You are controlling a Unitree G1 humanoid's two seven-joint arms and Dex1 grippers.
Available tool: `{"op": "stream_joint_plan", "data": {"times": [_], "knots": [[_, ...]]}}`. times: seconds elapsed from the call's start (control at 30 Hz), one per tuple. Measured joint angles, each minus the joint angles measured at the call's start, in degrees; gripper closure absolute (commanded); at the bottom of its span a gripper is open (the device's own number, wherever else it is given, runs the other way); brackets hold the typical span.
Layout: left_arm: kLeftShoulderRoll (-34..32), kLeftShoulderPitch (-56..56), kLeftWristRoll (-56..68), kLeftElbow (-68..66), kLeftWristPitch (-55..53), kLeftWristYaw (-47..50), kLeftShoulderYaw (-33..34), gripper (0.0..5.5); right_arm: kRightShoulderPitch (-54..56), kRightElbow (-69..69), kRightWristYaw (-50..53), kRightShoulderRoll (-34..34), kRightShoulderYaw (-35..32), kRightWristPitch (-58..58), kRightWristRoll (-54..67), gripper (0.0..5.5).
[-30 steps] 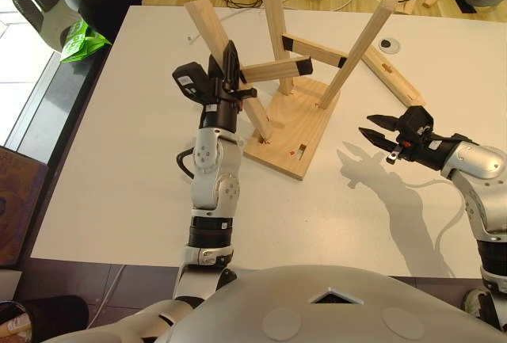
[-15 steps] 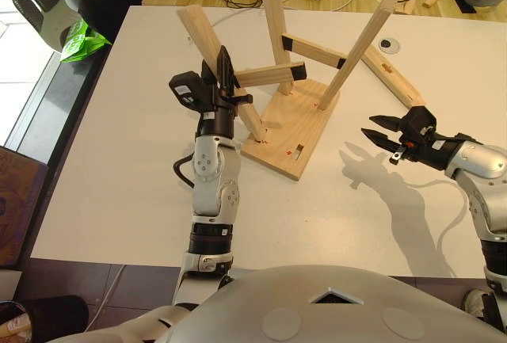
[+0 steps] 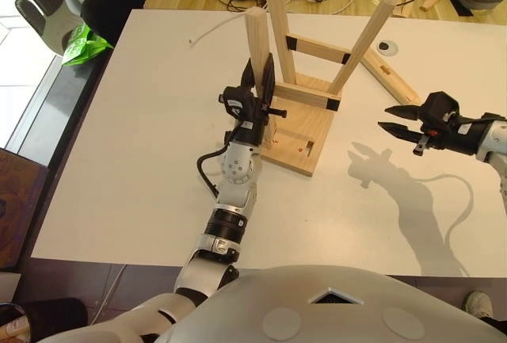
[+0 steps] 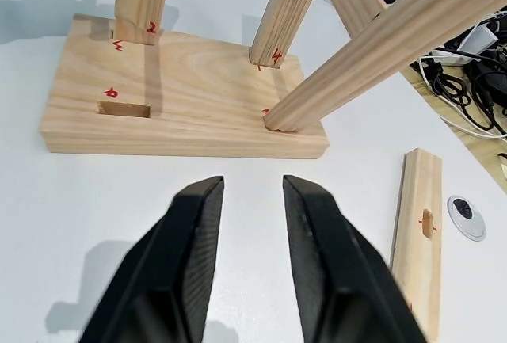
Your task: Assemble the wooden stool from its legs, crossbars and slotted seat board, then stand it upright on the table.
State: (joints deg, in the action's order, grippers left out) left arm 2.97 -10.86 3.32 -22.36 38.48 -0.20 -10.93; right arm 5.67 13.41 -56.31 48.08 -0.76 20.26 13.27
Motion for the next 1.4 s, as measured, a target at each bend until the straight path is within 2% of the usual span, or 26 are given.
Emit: {"op": "stream_joint_plan", "data": {"times": [0.23,0.47,0.7,0.93,1.1,1.23,1.4], "knots": [[0.94,-4.33,-6.14,-9.95,10.14,13.41,1.38,4.48,9.89,-8.51,-6.82,4.08,0.14,-3.08,-0.79,4.11],[2.66,-9.44,-3.73,-18.44,14.17,12.89,2.04,4.48,11.83,-10.04,-5.88,3.62,1.19,-3.37,-1.36,4.11],[3.19,-10.38,-3.25,-21.07,16.60,11.92,3.09,4.48,11.83,-10.06,-5.46,2.39,1.94,-3.66,-1.81,4.11],[3.20,-10.33,-3.26,-21.14,16.87,11.26,3.15,4.48,10.80,-8.73,-5.40,2.40,1.71,-3.46,-1.76,4.11],[1.30,-6.11,-19.01,-8.10,12.30,17.13,3.45,4.48,10.40,-8.69,-1.55,-1.19,1.62,-3.86,-1.37,4.11],[0.87,-4.59,-22.75,-3.74,9.67,18.96,3.56,4.48,10.36,-8.71,-1.35,-1.50,1.60,-3.89,-1.32,4.11],[0.73,-4.01,-21.66,-3.08,8.29,19.03,3.06,4.48,10.29,-8.71,-0.96,-1.97,1.61,-3.92,-1.32,4.11]]}}
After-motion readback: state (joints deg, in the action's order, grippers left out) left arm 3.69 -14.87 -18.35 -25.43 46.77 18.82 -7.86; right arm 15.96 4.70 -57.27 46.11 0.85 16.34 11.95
